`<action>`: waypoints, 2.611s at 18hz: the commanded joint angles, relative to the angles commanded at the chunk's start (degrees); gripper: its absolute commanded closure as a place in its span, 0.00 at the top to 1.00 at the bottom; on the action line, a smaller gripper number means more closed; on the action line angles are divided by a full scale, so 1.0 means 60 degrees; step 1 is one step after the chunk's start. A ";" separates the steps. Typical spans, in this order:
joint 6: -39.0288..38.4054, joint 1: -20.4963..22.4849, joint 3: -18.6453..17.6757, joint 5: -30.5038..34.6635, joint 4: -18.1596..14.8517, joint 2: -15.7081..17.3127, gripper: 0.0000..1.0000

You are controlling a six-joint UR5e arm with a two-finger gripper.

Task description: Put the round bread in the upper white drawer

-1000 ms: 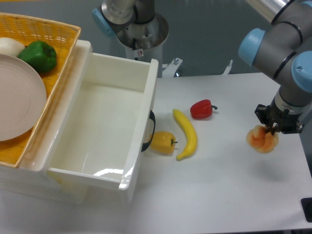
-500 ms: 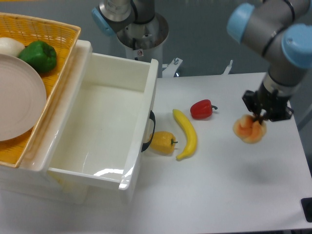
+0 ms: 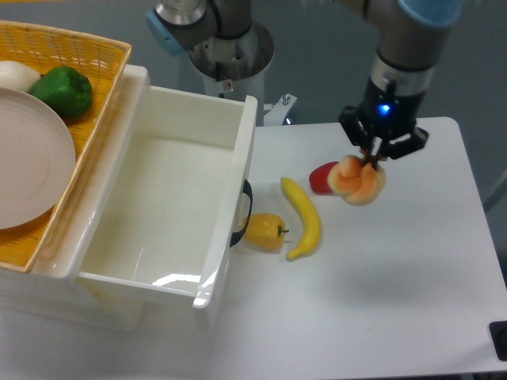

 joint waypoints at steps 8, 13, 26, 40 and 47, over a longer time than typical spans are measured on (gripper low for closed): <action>-0.0866 -0.1787 -0.0760 -0.0103 0.0103 0.0439 0.00; -0.0896 -0.2447 -0.1201 -0.0425 0.0161 0.0645 0.00; -0.0940 -0.3238 -0.1421 -0.0674 0.1010 0.0469 1.00; -0.0823 -0.2434 -0.1231 0.1476 0.1831 0.0440 1.00; 0.0406 -0.1220 -0.1216 0.1830 0.1846 -0.0247 1.00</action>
